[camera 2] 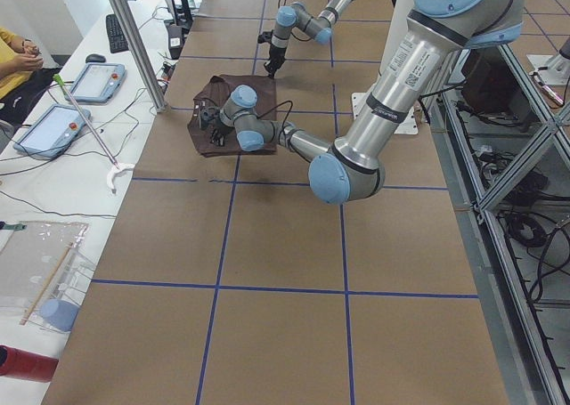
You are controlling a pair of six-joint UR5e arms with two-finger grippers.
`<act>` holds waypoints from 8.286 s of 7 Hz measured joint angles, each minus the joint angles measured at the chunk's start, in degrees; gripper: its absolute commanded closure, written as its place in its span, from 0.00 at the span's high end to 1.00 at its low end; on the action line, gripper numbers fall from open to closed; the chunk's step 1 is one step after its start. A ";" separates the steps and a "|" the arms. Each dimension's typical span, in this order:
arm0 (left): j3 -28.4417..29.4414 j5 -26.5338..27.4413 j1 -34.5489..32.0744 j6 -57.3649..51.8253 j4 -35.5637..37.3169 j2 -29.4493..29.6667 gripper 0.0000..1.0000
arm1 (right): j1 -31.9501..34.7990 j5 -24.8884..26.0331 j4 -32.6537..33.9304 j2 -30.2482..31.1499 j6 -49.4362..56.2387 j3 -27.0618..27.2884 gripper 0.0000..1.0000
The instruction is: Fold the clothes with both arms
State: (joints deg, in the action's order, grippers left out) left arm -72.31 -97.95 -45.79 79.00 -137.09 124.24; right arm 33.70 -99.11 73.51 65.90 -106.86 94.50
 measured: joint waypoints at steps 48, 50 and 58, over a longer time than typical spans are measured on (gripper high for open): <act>11.13 -0.83 1.16 -11.63 3.10 14.76 0.54 | -10.46 2.53 21.51 0.89 -12.60 27.70 0.82; -0.32 -4.19 1.01 -11.72 3.20 6.22 0.54 | -10.89 2.90 18.95 -3.37 -9.86 20.24 0.68; -3.25 -5.41 1.44 -11.45 2.85 2.77 0.55 | -18.18 10.11 15.30 -4.32 26.76 13.41 0.53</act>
State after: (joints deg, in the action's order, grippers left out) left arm -75.56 -103.36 -44.35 67.55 -134.24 127.01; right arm 15.52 -89.00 88.80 61.59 -80.10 107.91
